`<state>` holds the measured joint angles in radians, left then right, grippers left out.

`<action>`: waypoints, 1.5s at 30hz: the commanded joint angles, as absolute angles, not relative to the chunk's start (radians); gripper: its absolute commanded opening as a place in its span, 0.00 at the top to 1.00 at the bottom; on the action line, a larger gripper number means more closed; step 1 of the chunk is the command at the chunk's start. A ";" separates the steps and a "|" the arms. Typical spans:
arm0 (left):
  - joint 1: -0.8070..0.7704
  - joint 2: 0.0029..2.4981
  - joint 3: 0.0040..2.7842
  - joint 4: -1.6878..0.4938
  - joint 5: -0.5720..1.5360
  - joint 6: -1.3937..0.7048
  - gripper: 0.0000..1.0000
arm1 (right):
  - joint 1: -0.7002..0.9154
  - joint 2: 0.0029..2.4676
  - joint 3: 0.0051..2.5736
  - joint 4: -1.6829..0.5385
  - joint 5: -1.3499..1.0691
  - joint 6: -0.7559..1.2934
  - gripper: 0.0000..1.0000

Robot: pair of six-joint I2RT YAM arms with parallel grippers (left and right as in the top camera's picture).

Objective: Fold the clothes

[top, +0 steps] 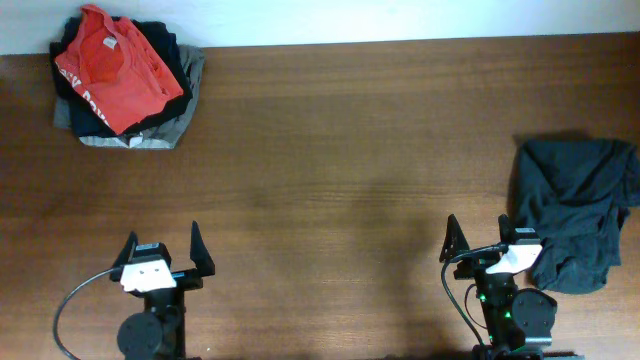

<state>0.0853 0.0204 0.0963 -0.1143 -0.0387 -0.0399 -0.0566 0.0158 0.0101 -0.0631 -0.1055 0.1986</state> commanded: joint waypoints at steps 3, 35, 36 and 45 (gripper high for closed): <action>0.081 0.005 0.014 -0.014 -0.057 -0.057 0.01 | -0.064 0.006 0.006 -0.068 -0.100 0.191 0.01; 0.073 0.007 0.009 -0.076 -0.057 -0.056 0.01 | -0.064 0.006 0.006 -0.068 -0.100 0.191 0.02; 0.073 0.007 0.009 -0.076 -0.057 -0.056 0.01 | -0.064 0.006 0.006 -0.068 -0.100 0.191 0.01; 0.073 0.007 0.009 -0.076 -0.057 -0.056 0.01 | -0.064 0.006 0.006 -0.068 -0.100 0.191 0.02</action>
